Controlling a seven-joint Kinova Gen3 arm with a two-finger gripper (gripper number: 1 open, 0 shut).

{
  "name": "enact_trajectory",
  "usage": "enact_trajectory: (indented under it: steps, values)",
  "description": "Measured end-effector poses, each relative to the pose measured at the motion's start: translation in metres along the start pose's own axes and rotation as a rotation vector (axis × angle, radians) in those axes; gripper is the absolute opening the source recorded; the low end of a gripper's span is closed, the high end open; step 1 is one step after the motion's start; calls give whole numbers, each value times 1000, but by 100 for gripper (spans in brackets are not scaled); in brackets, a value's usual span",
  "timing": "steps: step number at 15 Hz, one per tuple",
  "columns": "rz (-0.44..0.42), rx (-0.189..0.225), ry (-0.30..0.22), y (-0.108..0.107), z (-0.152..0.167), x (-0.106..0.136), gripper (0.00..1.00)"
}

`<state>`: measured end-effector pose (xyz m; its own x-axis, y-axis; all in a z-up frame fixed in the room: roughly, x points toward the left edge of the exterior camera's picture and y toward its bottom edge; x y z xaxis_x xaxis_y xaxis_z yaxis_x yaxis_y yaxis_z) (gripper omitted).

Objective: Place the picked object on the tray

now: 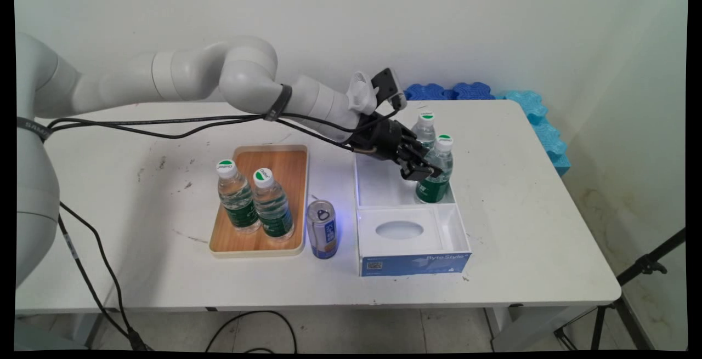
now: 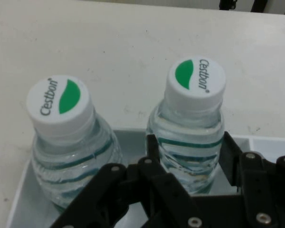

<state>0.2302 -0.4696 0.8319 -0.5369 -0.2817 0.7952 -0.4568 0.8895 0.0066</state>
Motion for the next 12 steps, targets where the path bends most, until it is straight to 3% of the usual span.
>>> enact_trajectory:
  steps: [6,12]
  values:
    - [-16,6,72,-8,-62,26,0]
    - [22,-59,108,-18,-184,31,0]
